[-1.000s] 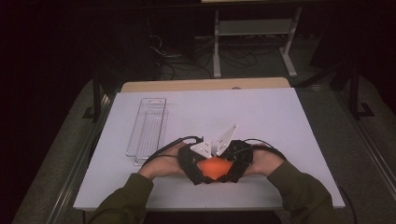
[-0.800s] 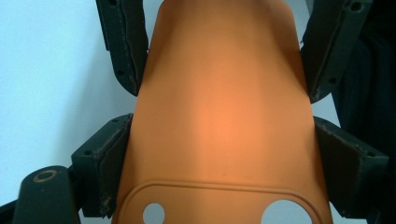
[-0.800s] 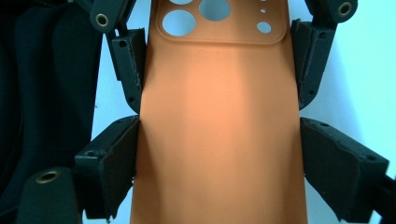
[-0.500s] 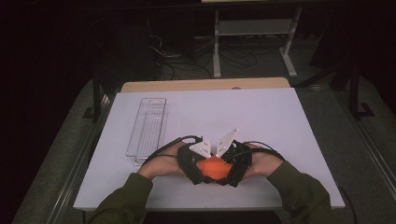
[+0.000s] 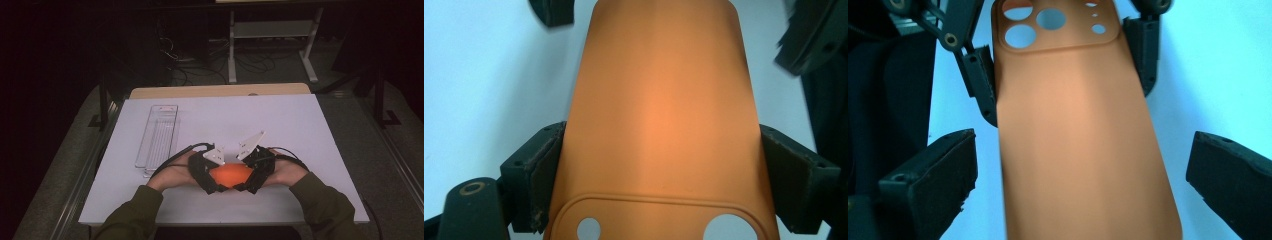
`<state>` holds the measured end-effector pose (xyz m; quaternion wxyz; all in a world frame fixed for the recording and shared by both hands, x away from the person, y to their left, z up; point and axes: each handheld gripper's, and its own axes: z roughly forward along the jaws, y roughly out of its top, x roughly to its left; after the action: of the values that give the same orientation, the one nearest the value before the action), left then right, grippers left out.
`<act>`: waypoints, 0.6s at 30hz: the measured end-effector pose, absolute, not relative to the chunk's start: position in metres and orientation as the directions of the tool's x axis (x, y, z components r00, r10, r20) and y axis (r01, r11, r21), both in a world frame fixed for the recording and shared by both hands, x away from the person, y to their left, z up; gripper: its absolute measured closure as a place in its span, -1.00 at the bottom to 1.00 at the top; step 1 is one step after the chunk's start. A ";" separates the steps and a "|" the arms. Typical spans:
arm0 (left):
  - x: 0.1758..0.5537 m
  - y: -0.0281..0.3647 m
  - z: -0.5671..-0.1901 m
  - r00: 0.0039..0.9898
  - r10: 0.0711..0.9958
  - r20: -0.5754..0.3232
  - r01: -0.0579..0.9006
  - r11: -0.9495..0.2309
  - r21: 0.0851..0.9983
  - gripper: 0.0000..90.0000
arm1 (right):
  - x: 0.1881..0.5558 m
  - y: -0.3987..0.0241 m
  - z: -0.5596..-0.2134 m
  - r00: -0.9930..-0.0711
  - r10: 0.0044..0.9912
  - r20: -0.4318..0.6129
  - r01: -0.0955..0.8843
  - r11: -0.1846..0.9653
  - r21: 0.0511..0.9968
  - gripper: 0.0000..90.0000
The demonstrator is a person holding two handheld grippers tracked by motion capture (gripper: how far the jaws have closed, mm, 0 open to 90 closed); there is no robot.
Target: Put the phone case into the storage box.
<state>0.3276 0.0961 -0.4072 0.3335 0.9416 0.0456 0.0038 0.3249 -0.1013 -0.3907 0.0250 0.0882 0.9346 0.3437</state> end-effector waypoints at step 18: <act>0.332 0.099 -0.404 0.954 0.299 0.001 0.223 -0.715 0.663 -0.68 | 0.322 -0.148 -0.379 -0.858 0.507 0.088 0.402 0.553 0.730 -1.00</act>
<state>0.3319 0.0986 -0.4043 0.3503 0.9243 0.1413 0.0540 0.3219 -0.1480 -0.3789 0.0665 0.2584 0.8787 0.3958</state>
